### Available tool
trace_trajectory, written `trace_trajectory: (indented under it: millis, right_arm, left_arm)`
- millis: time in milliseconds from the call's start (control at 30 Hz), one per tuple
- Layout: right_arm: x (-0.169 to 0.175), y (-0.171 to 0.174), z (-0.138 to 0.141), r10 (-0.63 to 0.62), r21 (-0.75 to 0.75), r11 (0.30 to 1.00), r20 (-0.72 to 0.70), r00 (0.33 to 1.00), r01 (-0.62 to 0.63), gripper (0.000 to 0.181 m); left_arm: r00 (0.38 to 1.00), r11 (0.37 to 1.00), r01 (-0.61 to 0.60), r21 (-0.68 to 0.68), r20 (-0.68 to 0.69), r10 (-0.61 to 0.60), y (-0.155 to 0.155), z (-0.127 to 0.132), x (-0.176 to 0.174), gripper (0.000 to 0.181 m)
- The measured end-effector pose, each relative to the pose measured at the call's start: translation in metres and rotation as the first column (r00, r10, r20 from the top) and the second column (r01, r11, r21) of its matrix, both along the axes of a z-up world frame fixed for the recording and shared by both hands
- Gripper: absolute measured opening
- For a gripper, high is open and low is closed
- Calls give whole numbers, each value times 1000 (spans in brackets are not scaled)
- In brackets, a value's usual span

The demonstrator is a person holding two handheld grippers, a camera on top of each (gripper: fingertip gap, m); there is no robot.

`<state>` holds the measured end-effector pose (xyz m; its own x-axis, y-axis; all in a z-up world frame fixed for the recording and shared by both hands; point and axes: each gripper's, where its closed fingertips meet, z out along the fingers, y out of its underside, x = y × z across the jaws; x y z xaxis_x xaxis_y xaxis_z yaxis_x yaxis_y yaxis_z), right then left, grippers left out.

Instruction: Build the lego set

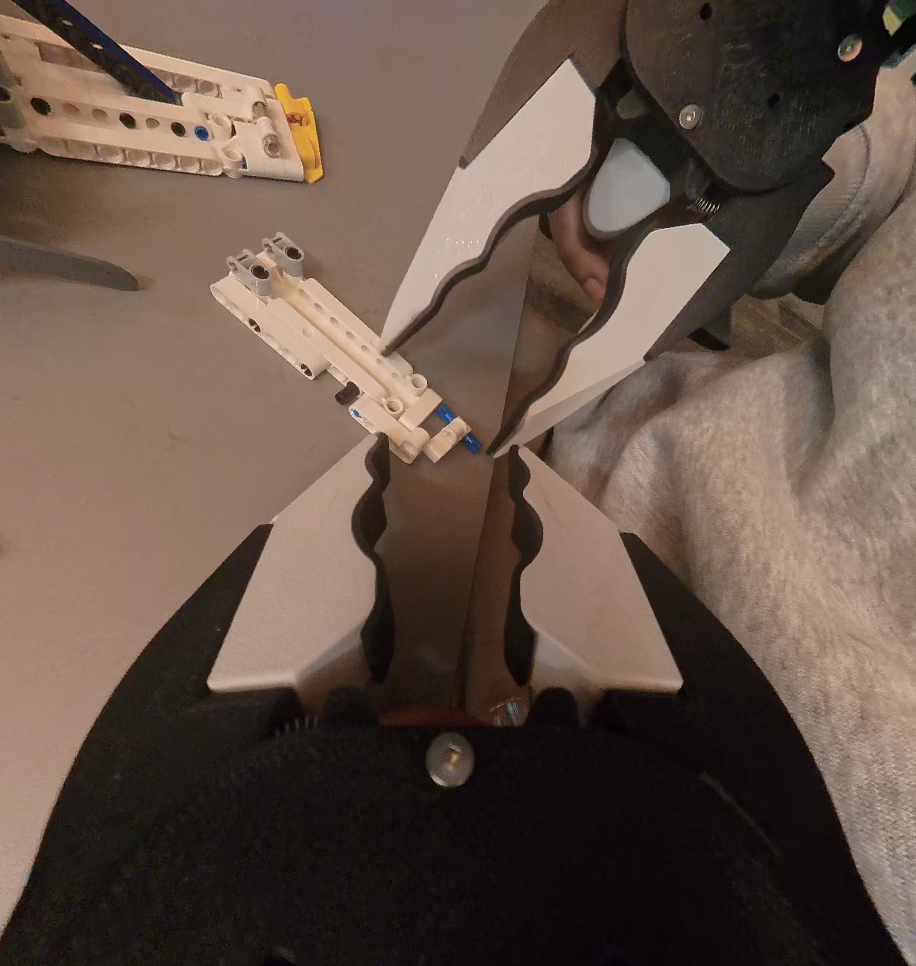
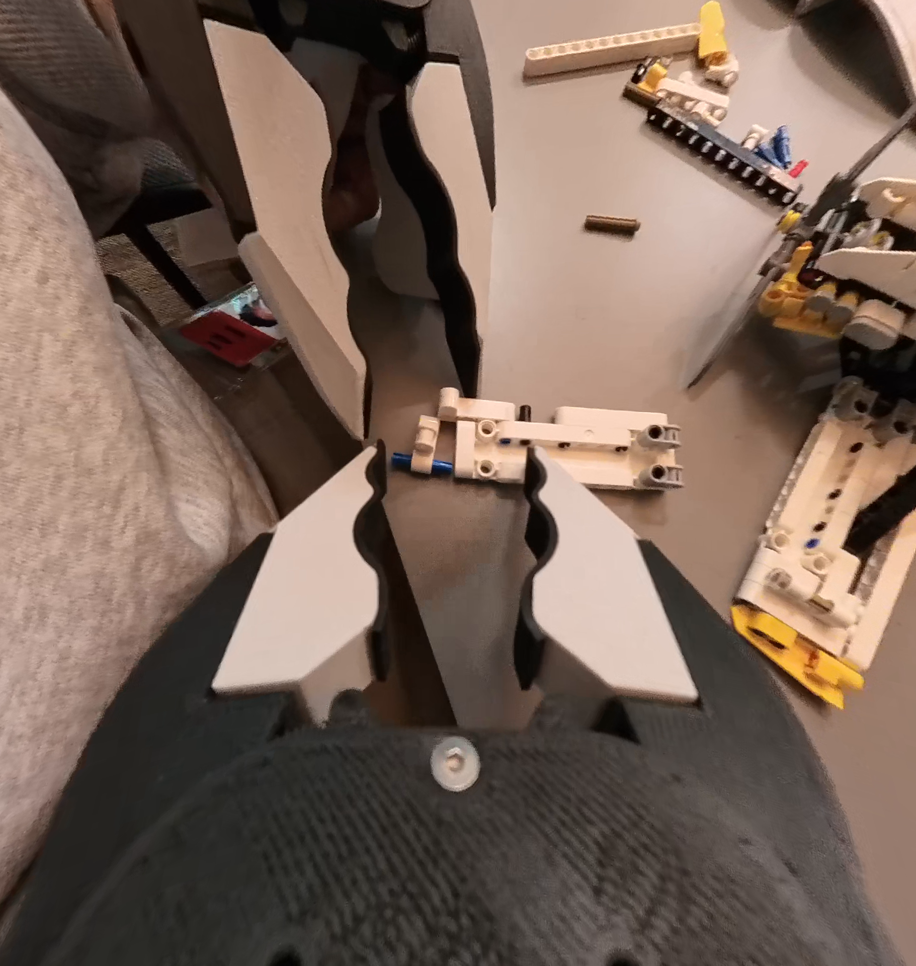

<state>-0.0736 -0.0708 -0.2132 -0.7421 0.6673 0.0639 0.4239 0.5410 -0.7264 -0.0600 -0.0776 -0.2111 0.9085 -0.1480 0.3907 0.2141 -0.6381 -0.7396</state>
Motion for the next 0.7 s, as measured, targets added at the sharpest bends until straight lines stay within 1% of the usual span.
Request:
trace_trajectory:
  millis: [133,333,467,700]
  right_arm:
    - [0,5,-4,-23,27,999,1,1000,23,55]
    - [2,1,-1,-3,23,1000,5,1000,3,55]
    - [2,0,-1,11,44,999,-4,1000,-11,46]
    - [4,-3,1,34,29,999,3,999,-34,40]
  left_arm:
    - [1000,1000,2,0,0,-2,0,0,0,43]
    - [1000,1000,2,-1,-3,-2,0,0,0,43]
    - [1000,1000,2,-1,-1,-2,0,0,0,43]
    - [1000,1000,3,-1,0,-3,0,0,0,42]
